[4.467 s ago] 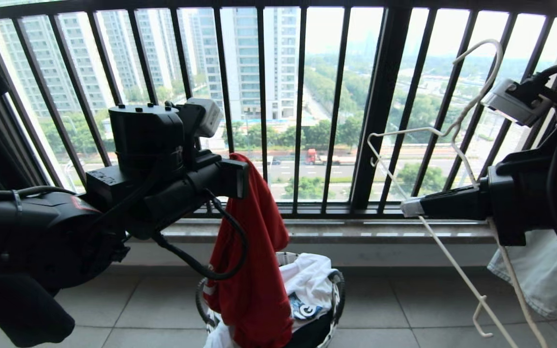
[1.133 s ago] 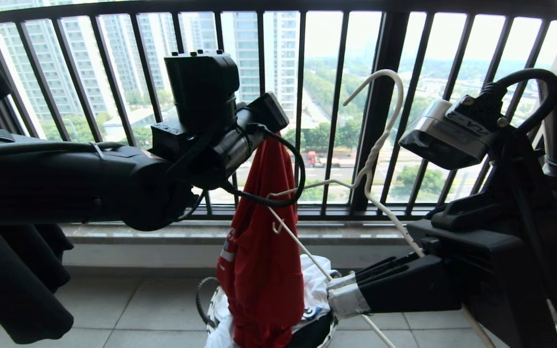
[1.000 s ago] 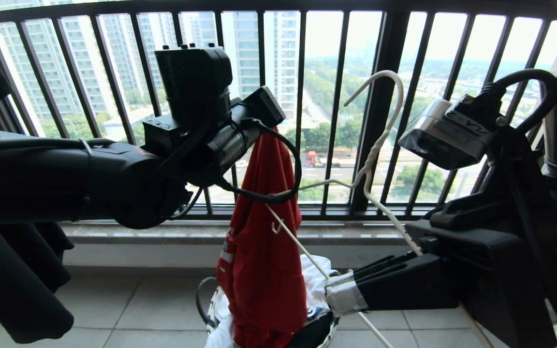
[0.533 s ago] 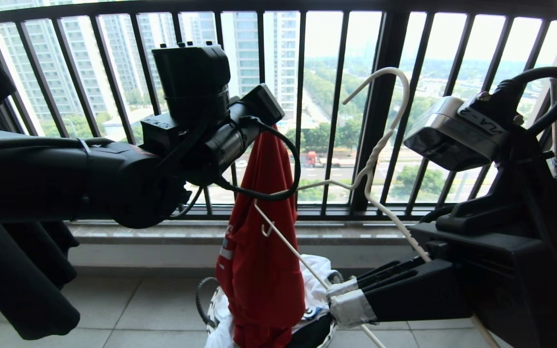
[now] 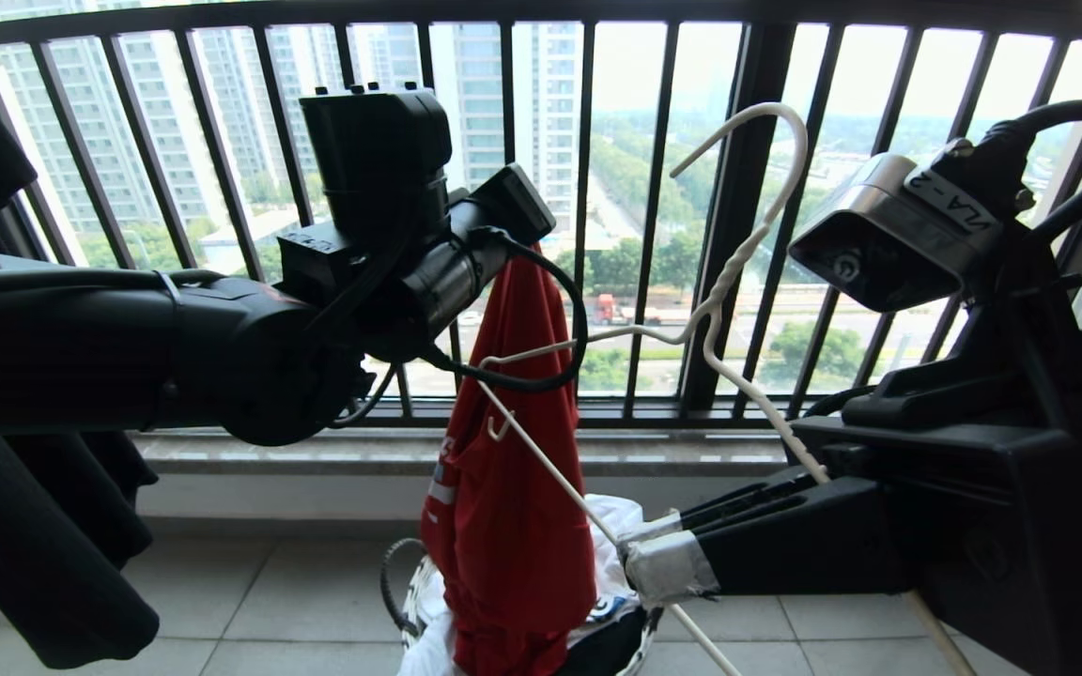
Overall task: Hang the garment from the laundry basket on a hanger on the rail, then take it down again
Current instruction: Hang the clothes on the clothes rack
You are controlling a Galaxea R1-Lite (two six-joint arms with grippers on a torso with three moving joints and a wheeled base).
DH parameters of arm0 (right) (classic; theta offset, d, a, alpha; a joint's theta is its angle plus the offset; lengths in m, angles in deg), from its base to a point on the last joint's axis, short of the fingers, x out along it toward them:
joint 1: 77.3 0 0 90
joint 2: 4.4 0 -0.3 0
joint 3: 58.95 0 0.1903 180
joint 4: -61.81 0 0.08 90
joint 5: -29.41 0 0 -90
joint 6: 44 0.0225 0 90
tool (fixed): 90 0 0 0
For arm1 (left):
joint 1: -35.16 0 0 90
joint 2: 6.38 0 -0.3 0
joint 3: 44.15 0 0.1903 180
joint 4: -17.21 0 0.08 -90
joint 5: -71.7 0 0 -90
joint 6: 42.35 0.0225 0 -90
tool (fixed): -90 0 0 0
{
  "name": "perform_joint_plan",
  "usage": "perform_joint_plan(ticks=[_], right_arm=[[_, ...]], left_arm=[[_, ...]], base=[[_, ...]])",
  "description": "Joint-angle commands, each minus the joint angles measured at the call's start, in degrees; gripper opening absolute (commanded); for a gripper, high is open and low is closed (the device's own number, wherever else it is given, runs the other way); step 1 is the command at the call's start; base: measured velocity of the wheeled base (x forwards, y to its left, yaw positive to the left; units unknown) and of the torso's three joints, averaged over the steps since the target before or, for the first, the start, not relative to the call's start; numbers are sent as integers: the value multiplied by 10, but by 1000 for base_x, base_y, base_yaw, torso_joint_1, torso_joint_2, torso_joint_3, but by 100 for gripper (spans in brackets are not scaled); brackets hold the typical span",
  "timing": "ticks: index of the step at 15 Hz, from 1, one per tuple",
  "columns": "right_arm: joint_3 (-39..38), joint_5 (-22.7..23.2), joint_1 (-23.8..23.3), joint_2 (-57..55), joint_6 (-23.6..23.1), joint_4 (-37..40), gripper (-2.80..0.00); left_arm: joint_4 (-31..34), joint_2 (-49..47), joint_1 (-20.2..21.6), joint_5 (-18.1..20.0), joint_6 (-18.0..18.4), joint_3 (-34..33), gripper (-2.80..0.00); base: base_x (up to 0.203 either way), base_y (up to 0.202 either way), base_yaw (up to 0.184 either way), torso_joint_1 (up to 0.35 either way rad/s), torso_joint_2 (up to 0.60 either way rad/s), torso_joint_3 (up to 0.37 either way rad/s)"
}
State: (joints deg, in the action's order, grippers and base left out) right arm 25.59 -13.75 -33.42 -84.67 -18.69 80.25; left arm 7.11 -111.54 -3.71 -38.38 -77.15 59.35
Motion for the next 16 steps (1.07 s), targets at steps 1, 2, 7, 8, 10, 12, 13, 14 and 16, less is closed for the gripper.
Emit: perform_joint_plan(ticks=[1, 2, 7, 8, 10, 12, 13, 14, 16], right_arm=[[-15, 1, 1, -5, 20, -45, -280], [-20, 0, 1, -12, 29, -64, -280], [-19, -46, -2, -23, 29, -77, -280], [-17, -55, -5, -27, 28, -77, -280], [-15, -60, -15, -26, 26, -77, -280], [-8, -61, -26, -25, 26, -76, -280], [-7, -61, -31, -25, 26, -76, -280], [-6, -62, -38, -25, 26, -76, -280], [2, -62, -48, -23, 25, -72, -280]], left_arm=[[-2, 4, -1, -1, -3, -1, -280], [-2, 7, -1, -1, -3, -1, -280], [-1, 29, 0, -2, -1, -2, -280], [2, 36, -1, -2, 1, -3, -280], [2, 39, 1, -6, 8, -3, -280], [2, 45, 5, -6, 23, -5, -280], [1, 46, 6, -6, 32, -10, -280], [0, 49, 6, -6, 49, -18, -280], [4, 46, 6, -6, 87, -25, -280]], base=[[0, 0, 0, 0, 0, 0], [0, 0, 0, 0, 0, 0], [0, 0, 0, 0, 0, 0], [0, 0, 0, 0, 0, 0], [0, 0, 0, 0, 0, 0], [0, 0, 0, 0, 0, 0], [0, 0, 0, 0, 0, 0], [0, 0, 0, 0, 0, 0], [0, 0, 0, 0, 0, 0]])
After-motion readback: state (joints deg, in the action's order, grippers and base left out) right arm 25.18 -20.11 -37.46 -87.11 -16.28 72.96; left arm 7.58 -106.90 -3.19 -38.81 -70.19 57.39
